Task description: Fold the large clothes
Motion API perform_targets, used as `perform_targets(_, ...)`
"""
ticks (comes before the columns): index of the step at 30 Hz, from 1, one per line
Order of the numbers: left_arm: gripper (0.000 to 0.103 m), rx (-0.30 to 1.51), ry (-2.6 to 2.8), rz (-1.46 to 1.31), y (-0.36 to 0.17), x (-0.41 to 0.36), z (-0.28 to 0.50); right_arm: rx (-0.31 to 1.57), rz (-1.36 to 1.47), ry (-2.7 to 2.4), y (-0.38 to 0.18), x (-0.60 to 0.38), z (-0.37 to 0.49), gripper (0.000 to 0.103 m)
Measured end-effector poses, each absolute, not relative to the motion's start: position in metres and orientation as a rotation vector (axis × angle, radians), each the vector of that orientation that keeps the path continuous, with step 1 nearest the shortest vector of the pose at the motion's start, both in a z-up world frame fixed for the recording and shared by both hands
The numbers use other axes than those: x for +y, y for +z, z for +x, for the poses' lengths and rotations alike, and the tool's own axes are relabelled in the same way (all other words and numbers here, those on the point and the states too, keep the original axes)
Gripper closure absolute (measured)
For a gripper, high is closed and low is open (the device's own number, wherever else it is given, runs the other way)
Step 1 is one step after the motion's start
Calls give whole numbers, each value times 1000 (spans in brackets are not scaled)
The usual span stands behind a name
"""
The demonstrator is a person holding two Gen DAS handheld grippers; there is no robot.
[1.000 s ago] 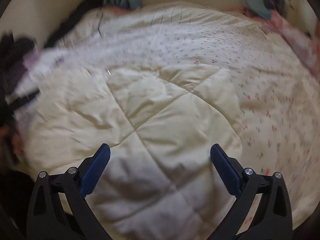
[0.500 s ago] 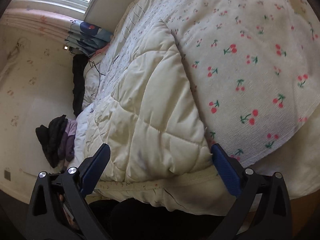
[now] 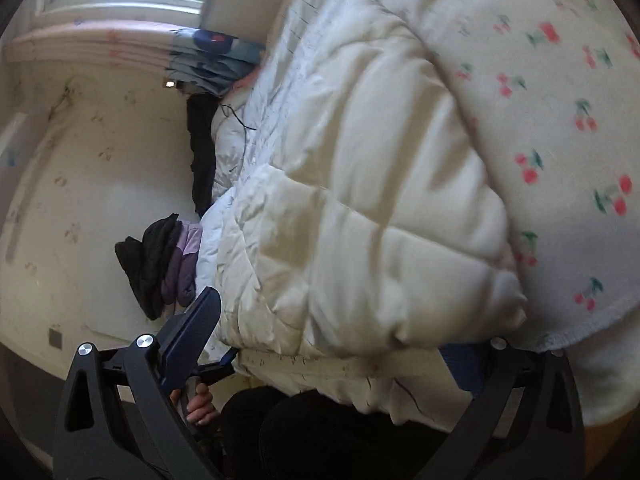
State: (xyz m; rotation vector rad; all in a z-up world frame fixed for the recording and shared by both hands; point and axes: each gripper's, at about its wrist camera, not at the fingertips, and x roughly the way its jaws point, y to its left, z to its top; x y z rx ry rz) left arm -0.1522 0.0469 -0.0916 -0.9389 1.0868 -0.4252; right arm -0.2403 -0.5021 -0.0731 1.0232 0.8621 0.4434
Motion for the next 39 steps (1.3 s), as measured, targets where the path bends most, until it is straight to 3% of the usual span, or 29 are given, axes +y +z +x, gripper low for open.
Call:
perform_targets(2, 7, 1053, -416, -940, -89, 44, -151, 790, 1016, 457, -62, -501, -237, 6)
perform_targets(5, 7, 1050, -358, -928, -96, 37, -140, 845, 1006, 427, -69, -497, -222, 6)
perform_targets(8, 7, 986, -316, -933, -84, 30, -148, 713, 1058, 492, -55, -501, -229, 6)
perform_targets(10, 7, 904, -339, -785, -61, 14, -153, 634, 1003, 520, -40, -502, -237, 6)
perform_targets(12, 7, 950, -322, -691, -69, 2, -141, 657, 974, 512, -42, -502, -233, 6)
perform_targets(14, 7, 1037, -281, -798, -96, 10, -129, 700, 1018, 487, -57, -506, -228, 6)
perform_targets(20, 7, 955, -265, -885, -90, 12, -115, 707, 1076, 423, -76, -511, -222, 8)
perform_targets(21, 8, 937, -282, -884, -86, 9, -113, 691, 1070, 426, -73, -509, -221, 11)
perform_targets(23, 25, 923, -311, -823, -80, 2, -112, 664, 1017, 417, -63, -505, -220, 19)
perform_targets(24, 40, 927, -324, -804, -80, 3, -111, 655, 997, 410, -60, -504, -220, 28)
perform_targets(25, 48, 934, -337, -800, -81, 4, -110, 652, 978, 390, -57, -504, -220, 45)
perform_targets(27, 57, 937, -354, -799, -82, 10, -111, 658, 986, 363, -59, -510, -221, 67)
perform_targets(30, 64, 921, -372, -752, -71, 12, -120, 677, 932, 371, -54, -509, -227, 74)
perform_targets(35, 63, 912, -387, -702, -61, 8, -142, 688, 883, 376, -56, -510, -250, 76)
perform_targets(37, 50, 948, -360, -746, -73, 15, -141, 741, 954, 366, -79, -522, -251, 70)
perform_targets(39, 43, 979, -338, -828, -82, 20, -138, 735, 1033, 362, -89, -534, -256, 66)
